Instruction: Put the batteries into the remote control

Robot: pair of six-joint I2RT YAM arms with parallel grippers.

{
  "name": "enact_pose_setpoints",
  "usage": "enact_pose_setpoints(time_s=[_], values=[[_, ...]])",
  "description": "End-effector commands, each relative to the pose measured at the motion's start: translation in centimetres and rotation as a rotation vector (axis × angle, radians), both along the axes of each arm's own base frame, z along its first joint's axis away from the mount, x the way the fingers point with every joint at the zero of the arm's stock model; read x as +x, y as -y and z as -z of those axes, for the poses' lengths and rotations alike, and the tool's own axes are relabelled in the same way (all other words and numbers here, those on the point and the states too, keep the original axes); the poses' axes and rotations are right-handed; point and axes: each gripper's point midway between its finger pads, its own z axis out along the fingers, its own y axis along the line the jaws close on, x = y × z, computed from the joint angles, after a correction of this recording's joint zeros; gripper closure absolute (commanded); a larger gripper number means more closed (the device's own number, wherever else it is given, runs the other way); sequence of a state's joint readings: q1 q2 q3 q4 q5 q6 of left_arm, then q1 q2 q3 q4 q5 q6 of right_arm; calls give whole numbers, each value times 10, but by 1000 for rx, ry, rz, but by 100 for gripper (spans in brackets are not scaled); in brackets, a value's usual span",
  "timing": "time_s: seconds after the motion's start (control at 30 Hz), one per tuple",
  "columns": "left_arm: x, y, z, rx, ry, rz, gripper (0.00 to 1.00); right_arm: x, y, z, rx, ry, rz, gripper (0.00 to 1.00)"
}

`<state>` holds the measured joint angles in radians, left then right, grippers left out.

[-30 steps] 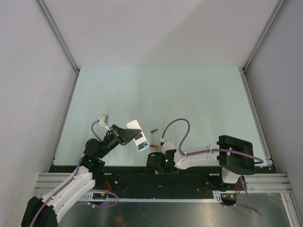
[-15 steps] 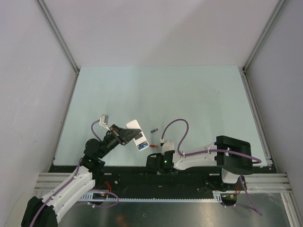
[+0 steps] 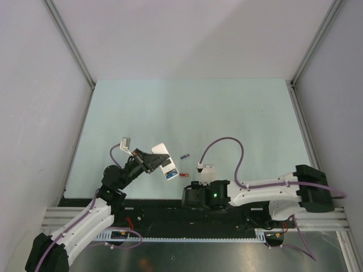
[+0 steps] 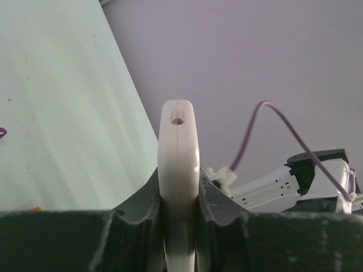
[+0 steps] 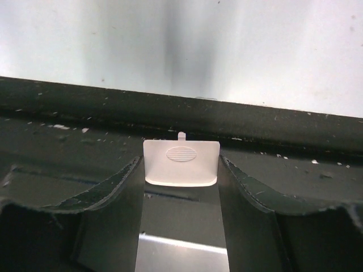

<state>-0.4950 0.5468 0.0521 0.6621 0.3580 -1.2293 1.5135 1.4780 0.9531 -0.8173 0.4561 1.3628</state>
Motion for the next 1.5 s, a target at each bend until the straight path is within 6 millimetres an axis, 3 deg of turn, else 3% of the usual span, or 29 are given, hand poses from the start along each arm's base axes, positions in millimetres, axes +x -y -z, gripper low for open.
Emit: enact_pose_setpoints(time_s=[0.0,0.17,0.2,0.23,0.3,0.43,0.6,0.63,0.67,0.83,1.03,1.07,1.47], values=[[9,-2,-17,-24,29,-38,100,13,14,-44,28,95,30,68],[18,7,-16,8,-5,-17,100,21,20,-79,80,153,-2,68],[22,12,-5,42,-43,-1,100,23,21,-88,81,162,-10,68],[25,16,-11,45,-39,15,100,26,23,-94,67,189,-34,68],[30,28,3,86,-91,67,100,31,29,-108,47,214,-60,68],[44,45,-5,94,-98,114,100,48,34,-147,28,283,-102,68],[59,70,-10,100,-113,183,100,79,38,-172,-15,328,-153,68],[63,75,-21,84,-92,194,100,83,38,-173,-15,322,-160,68],[67,80,-13,86,-124,203,100,90,35,-177,-1,331,-158,68],[80,97,-19,52,-119,247,100,127,32,-184,35,333,-170,68],[83,115,-31,-61,-134,321,100,152,21,-182,14,319,-207,68],[86,117,-26,-70,-153,326,100,152,17,-181,27,306,-220,68],[89,130,-37,-157,-134,367,100,165,4,-171,47,248,-243,68]])
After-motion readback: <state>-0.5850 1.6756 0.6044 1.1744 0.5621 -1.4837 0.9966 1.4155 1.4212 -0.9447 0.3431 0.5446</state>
